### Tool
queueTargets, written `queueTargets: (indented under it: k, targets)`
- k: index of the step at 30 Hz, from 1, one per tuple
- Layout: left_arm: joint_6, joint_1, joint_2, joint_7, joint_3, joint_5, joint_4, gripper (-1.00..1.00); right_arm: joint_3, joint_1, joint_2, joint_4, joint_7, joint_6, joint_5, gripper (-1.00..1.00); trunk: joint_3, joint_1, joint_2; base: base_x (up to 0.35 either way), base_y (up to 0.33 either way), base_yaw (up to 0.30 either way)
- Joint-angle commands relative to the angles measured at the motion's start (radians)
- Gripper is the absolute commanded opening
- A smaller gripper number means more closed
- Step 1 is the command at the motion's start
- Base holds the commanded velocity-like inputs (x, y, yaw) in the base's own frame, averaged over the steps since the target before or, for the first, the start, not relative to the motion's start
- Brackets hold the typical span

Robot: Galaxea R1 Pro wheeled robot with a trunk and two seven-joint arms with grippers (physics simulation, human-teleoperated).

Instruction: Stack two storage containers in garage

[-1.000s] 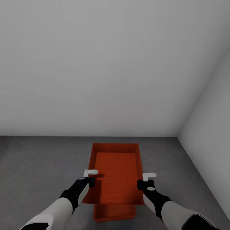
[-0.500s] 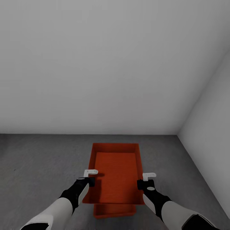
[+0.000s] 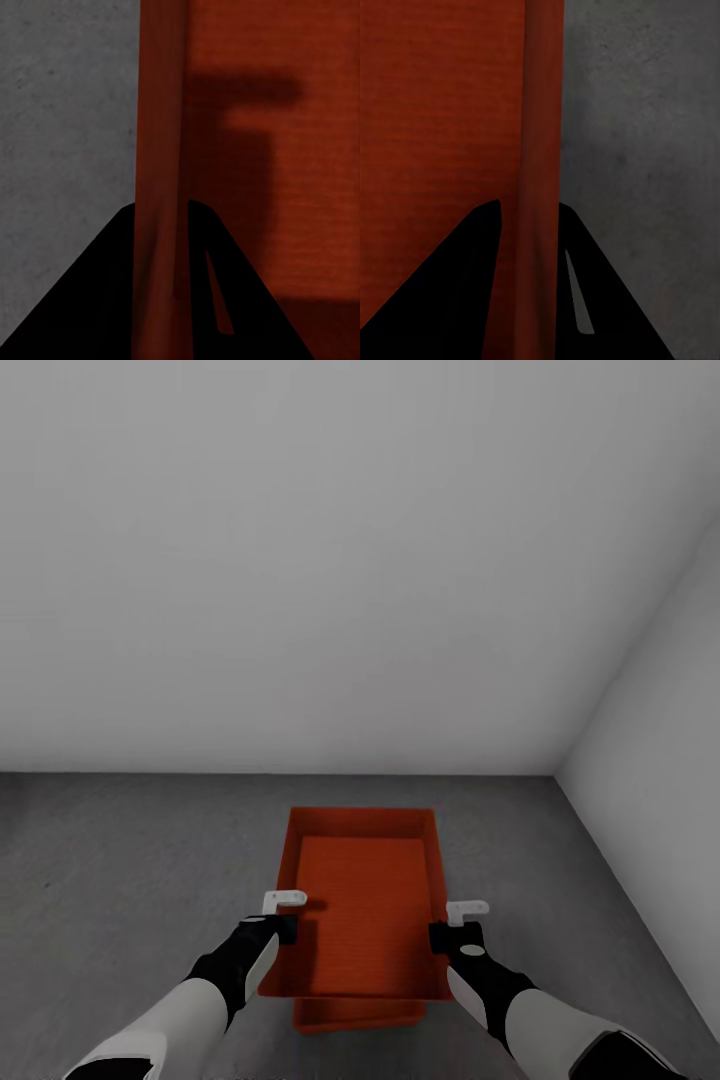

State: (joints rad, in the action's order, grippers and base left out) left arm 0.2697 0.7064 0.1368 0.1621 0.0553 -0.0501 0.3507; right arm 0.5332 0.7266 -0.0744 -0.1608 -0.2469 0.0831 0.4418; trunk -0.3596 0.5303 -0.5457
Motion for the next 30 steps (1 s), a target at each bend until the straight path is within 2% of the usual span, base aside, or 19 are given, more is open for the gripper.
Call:
queueTargets:
  k: [1, 30]
  targets:
    - [0.008, 0.001, 0.000, 0.004, 0.020, -0.022, 0.054, -1.00, 0.007, 0.001, 0.001, 0.020, -0.002, 0.004, 0.017, -1.00, -0.003, 0.000, -0.001, 0.000, 0.000, 0.000]
    - [0.009, 0.001, 0.000, 0.004, 0.018, -0.022, 0.054, -1.00, 0.007, 0.001, -0.001, 0.020, -0.002, 0.004, 0.017, -1.00, -0.049, 0.000, -0.001, 0.000, 0.000, 0.000]
